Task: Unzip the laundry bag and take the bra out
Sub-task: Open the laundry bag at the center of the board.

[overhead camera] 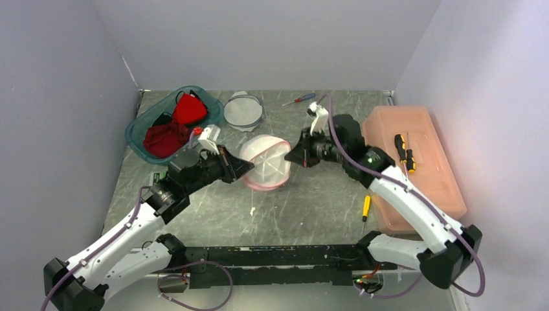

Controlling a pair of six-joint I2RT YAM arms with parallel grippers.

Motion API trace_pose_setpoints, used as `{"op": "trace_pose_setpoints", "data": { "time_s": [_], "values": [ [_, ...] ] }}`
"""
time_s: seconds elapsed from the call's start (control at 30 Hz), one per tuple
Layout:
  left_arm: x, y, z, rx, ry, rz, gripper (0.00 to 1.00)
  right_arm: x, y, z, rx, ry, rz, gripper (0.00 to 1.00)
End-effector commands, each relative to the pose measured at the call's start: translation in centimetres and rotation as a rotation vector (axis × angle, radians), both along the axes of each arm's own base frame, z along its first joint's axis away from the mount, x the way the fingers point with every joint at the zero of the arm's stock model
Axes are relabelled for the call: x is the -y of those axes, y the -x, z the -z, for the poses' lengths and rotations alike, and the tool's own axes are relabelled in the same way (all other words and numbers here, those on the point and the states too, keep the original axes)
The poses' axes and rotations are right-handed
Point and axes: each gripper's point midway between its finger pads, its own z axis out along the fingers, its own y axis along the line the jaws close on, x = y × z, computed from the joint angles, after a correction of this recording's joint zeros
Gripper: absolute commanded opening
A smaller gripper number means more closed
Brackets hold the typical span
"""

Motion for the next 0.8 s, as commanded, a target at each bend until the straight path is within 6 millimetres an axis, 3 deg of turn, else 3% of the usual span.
{"op": "trace_pose_setpoints", "data": {
  "time_s": [0.0, 0.13, 0.2, 0.4, 0.53, 0.67, 0.77],
  "values": [
    [-0.4, -0.9, -0.9, -0.192, 0.265, -0.2, 0.03, -0.1, -1.8, -2.6, 0.029, 0.103, -0.024, 0.0],
    [-0.1, 0.0, 0.4, -0.243, 0.346, -0.267, 0.03, -0.2, -3.0, -1.5, 0.028, 0.211, -0.065, 0.0],
    [0.3, 0.5, 1.4, -0.254, 0.339, -0.29, 0.03, -0.7, -3.2, 0.2, 0.0, 0.261, -0.107, 0.0],
    [-0.5, 0.7, 5.4, -0.293, 0.272, -0.395, 0.03, -1.3, -3.9, 7.8, -0.123, 0.438, -0.154, 0.0],
    [-1.5, 0.3, 8.1, -0.325, 0.227, -0.466, 0.03, -1.2, -4.7, 9.9, -0.167, 0.471, -0.092, 0.01],
    [-2.5, 0.4, 9.0, -0.324, 0.199, -0.5, 0.03, -0.3, -5.0, 8.9, -0.107, 0.441, 0.044, 0.5],
    [-3.3, 0.3, 9.2, -0.316, 0.162, -0.529, 0.03, 0.5, -4.3, 6.8, -0.047, 0.415, 0.103, 0.65]
  ]
}}
